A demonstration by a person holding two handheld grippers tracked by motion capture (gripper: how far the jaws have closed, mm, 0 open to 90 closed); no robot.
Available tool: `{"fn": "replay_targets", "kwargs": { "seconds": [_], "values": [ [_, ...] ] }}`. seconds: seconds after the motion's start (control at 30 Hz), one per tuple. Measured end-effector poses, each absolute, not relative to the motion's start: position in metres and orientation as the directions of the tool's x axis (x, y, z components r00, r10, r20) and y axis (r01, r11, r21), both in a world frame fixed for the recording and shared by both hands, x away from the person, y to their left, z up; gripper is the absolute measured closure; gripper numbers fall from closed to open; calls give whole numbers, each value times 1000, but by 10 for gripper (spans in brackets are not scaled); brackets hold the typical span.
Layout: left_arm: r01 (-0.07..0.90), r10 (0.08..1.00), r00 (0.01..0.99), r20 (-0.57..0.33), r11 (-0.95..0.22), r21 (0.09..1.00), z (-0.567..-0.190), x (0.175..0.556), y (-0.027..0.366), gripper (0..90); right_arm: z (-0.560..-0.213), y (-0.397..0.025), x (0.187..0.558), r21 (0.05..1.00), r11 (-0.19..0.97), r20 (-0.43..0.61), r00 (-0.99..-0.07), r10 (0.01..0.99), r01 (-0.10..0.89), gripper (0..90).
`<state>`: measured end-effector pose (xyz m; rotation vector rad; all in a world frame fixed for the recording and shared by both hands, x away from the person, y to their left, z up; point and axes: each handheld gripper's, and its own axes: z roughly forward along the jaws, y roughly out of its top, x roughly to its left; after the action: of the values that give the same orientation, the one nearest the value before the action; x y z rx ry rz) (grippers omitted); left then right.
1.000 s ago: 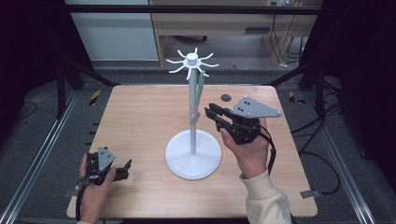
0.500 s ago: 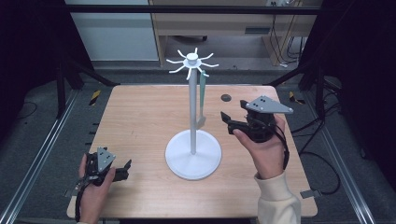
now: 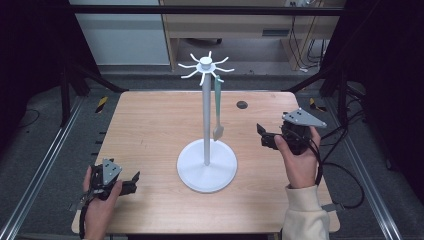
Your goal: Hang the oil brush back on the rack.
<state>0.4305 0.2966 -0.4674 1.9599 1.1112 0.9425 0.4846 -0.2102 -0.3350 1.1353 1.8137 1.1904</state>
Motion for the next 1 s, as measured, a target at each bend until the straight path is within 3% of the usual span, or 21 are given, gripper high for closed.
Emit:
{"fn": "replay_targets", "kwargs": {
  "seconds": [0.37, 1.0],
  "values": [
    [397, 896, 364, 253, -395, 828, -467, 432, 298, 29, -353, -236, 489, 913, 200, -76, -335, 939, 354, 89],
    [411, 899, 358, 253, -395, 822, -468, 433, 299, 29, -421, -257, 508, 859, 200, -71, -278, 958, 472, 107]
  ]
}}
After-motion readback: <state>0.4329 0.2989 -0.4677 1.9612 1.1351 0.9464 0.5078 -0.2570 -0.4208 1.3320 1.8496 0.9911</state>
